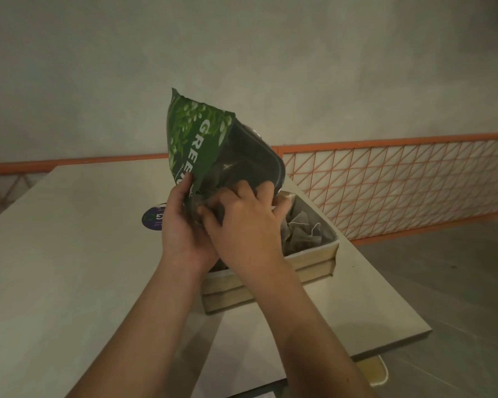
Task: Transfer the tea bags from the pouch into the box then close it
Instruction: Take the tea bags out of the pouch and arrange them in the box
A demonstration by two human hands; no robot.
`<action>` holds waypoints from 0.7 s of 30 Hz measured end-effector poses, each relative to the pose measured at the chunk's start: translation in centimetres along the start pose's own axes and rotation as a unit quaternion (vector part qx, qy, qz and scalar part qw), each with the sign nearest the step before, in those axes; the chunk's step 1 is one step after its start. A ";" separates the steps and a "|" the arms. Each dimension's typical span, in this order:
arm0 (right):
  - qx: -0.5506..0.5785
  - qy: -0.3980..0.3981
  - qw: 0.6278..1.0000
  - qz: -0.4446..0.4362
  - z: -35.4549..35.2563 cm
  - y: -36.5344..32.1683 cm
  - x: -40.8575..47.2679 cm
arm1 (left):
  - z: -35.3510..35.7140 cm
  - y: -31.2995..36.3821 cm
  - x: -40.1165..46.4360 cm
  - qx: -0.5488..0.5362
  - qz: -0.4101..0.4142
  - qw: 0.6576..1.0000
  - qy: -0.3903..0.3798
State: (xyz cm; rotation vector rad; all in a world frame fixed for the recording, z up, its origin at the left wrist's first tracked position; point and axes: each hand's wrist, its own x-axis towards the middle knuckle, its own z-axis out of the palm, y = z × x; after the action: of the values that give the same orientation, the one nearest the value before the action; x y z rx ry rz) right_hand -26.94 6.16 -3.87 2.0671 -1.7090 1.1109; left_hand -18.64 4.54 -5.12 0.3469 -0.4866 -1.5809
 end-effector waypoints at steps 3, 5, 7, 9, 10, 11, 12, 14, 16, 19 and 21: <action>0.078 -0.028 0.997 -0.003 -0.5 0.7 -0.1 | 0.1 0.0 0.1 -0.009 0.008 1.000 0.009; 0.150 -0.052 0.987 0.000 -1.2 1.3 0.0 | 0.1 0.0 0.3 -0.009 0.006 1.000 0.006; 0.204 -0.049 0.978 0.002 -1.6 2.0 0.3 | 0.3 0.2 0.4 -0.012 0.001 1.000 0.004; 0.269 -0.035 0.962 0.017 -2.0 2.7 0.6 | 0.5 0.3 0.6 -0.014 -0.006 1.000 0.003; 0.306 -0.023 0.952 0.025 -2.3 3.1 0.8 | 0.7 0.4 0.7 -0.018 -0.008 1.000 0.004; 0.335 -0.007 0.942 0.032 -2.6 3.6 1.0 | 0.8 0.5 0.8 -0.027 -0.010 1.000 0.002; 0.356 0.007 0.933 0.040 -3.0 4.2 1.3 | 0.9 0.7 1.0 -0.036 -0.011 0.999 0.003; 0.391 0.028 0.918 0.057 -3.5 5.6 2.0 | 0.7 1.0 1.2 -0.051 -0.010 0.999 0.002; 0.404 0.041 0.910 0.086 -3.7 7.2 2.8 | 0.4 1.3 1.4 -0.063 -0.008 0.998 0.000; 0.399 0.032 0.906 0.135 -3.1 9.5 3.9 | 0.0 1.5 1.6 -0.072 -0.005 0.997 -0.001; 0.388 0.037 0.907 0.161 -2.2 10.7 4.5 | -0.1 1.4 1.7 -0.071 -0.006 0.997 -0.004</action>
State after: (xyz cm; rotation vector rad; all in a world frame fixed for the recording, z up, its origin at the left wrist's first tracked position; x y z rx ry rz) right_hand -37.51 1.13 -2.25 2.1046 -1.7884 2.2399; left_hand -17.48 2.84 -4.33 0.2357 -0.3780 -1.6191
